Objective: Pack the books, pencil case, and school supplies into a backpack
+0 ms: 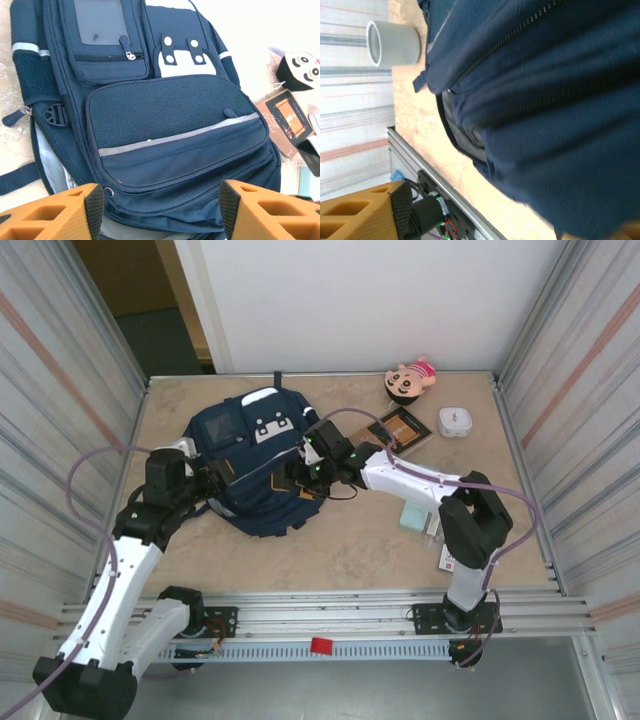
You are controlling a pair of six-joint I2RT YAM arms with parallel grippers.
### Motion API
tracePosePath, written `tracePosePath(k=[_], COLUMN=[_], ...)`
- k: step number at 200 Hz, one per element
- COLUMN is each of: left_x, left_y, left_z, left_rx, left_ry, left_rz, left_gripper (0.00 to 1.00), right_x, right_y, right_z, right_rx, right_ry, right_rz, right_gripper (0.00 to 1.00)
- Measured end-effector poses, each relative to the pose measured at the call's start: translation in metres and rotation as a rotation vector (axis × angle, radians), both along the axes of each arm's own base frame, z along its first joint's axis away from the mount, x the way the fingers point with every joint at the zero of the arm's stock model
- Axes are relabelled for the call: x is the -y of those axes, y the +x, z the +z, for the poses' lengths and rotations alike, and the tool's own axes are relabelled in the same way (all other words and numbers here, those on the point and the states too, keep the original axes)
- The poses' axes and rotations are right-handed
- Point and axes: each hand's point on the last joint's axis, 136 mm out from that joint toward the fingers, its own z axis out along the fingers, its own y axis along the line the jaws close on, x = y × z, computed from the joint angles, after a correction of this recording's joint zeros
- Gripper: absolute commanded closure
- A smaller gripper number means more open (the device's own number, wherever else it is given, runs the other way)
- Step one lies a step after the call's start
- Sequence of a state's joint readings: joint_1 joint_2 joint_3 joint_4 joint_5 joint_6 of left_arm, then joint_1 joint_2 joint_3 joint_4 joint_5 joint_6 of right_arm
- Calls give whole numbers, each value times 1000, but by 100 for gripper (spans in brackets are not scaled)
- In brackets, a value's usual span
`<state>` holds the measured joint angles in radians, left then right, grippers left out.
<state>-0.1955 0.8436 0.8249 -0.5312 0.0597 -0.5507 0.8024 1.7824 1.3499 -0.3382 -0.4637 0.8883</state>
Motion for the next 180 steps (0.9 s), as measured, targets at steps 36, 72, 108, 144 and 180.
tracePosePath(k=[36, 72, 108, 144, 180], left_x=[10, 20, 29, 33, 35], left_y=[15, 28, 37, 50, 64], left_z=[-27, -62, -83, -93, -114], left_rx=[-51, -130, -171, -177, -224], left_ry=[-14, -35, -67, -80, -70], left_rz=[-31, -61, -73, -71, -66], left_gripper=[37, 37, 37, 37, 37], right_x=[18, 34, 51, 49, 27], right_y=[-15, -29, -16, 45, 94], right_z=[11, 4, 5, 27, 10], right_rx=[-8, -43, -19, 102, 163], right_ry=[-31, -76, -97, -20, 33], right_rz=[-12, -7, -21, -71, -72], right_gripper=[23, 24, 27, 32, 34])
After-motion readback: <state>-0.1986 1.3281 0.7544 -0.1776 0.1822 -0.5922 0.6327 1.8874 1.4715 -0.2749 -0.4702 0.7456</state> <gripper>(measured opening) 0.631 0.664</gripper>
